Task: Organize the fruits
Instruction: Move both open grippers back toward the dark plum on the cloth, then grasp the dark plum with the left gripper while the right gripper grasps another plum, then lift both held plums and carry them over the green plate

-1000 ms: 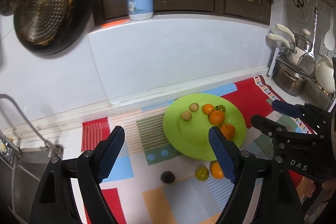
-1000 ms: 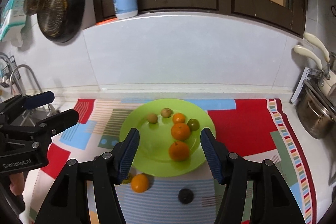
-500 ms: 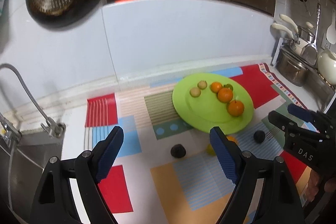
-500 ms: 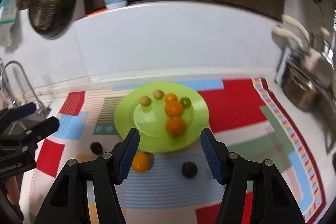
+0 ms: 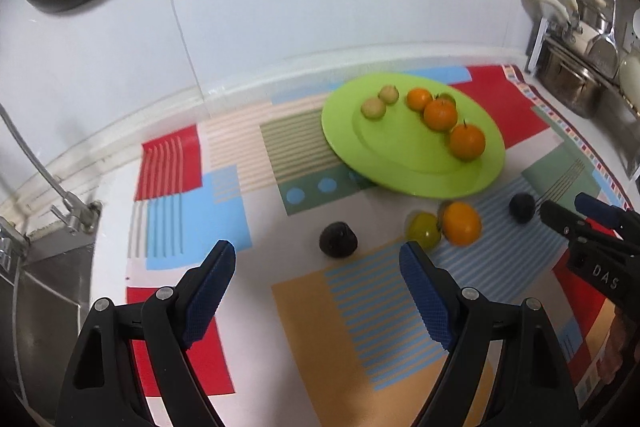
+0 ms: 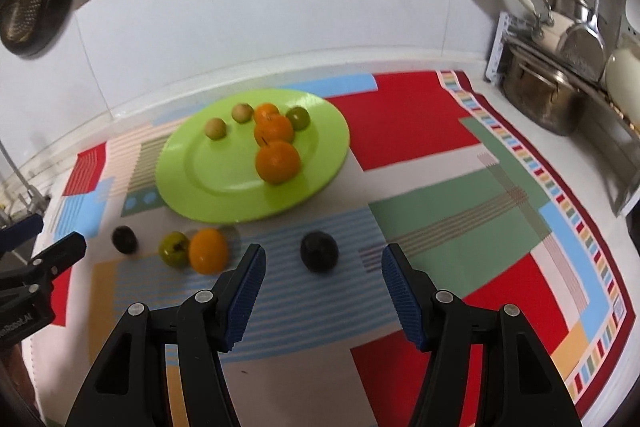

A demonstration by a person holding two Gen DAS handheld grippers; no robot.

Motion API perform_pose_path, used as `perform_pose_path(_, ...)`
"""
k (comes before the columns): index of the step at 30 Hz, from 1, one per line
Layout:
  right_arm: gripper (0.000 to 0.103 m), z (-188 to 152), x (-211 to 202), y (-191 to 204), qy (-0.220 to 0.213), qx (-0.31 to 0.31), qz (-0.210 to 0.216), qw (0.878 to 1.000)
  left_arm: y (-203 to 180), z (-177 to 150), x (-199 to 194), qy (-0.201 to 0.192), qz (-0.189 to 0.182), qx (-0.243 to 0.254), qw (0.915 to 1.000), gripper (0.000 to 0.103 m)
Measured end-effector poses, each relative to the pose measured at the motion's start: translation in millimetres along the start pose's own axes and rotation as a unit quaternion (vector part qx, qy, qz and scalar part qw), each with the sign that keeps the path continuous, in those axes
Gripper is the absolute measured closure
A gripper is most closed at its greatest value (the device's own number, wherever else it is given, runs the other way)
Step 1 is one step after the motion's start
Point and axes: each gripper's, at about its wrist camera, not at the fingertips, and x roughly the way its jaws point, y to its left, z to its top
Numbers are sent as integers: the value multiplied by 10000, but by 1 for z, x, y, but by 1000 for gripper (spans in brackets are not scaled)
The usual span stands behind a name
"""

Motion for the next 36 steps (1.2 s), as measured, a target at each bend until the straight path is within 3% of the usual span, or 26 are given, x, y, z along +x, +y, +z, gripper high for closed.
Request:
perform_pose_path(11, 42, -3, 28, -2, 388, 83, -52, 9992, -1, 5, 41, 324, 66, -65, 9994, 20)
perform_pose_path(17, 43, -1, 36, -1, 465, 114, -24, 9988, -2, 9, 56, 481, -8, -188, 9987, 39)
perform_pose_path(27, 58, 2, 45, -2, 611, 84, 139, 9980, -5, 9, 66, 664, -318, -353, 9967, 71)
perform_pose_path(36, 75, 4, 47, 1, 557, -71, 247, 9981, -8, 7, 65, 622, -342, -376, 9968, 74)
